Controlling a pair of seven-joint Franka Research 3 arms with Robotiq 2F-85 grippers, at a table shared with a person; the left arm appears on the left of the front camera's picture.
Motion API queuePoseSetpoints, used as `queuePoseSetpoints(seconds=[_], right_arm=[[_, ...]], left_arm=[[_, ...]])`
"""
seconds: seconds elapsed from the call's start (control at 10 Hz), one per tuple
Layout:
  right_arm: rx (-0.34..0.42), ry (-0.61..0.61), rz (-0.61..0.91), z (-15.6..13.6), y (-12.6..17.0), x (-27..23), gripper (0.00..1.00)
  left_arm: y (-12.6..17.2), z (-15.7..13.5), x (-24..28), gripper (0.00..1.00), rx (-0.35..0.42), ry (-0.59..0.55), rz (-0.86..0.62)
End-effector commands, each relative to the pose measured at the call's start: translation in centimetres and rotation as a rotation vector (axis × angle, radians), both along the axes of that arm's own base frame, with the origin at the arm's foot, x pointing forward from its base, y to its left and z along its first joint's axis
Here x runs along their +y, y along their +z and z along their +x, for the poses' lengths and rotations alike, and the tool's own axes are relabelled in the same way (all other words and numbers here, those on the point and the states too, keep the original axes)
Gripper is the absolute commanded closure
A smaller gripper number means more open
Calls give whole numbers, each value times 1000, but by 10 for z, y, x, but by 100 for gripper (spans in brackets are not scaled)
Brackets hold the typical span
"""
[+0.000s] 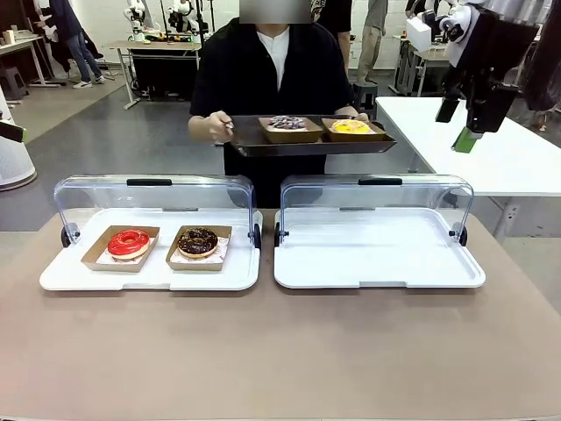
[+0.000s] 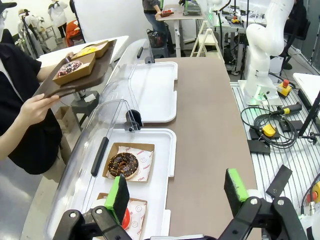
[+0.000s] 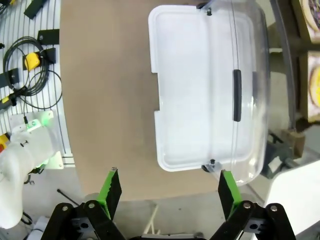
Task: Provide the desired donut to the person.
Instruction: Place the picked Paper togo box onto the Handle tray extended by the person.
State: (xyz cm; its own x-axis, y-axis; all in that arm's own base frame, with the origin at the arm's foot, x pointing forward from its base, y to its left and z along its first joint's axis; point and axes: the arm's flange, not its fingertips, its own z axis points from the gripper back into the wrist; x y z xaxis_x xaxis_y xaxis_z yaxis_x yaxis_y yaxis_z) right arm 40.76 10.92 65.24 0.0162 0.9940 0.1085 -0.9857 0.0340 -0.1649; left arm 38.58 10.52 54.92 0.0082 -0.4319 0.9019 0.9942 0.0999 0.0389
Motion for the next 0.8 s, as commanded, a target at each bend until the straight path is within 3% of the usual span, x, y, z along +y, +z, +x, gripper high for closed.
queuePoseSetpoints(seconds=[0.0, 0.7], right_arm=[[-1, 6, 0, -6, 4, 1, 0], [-1, 6, 0, -6, 4, 1, 0]], left_arm=[[2, -1, -1, 0, -4, -4, -15], [2, -1, -1, 0, -4, -4, -15]])
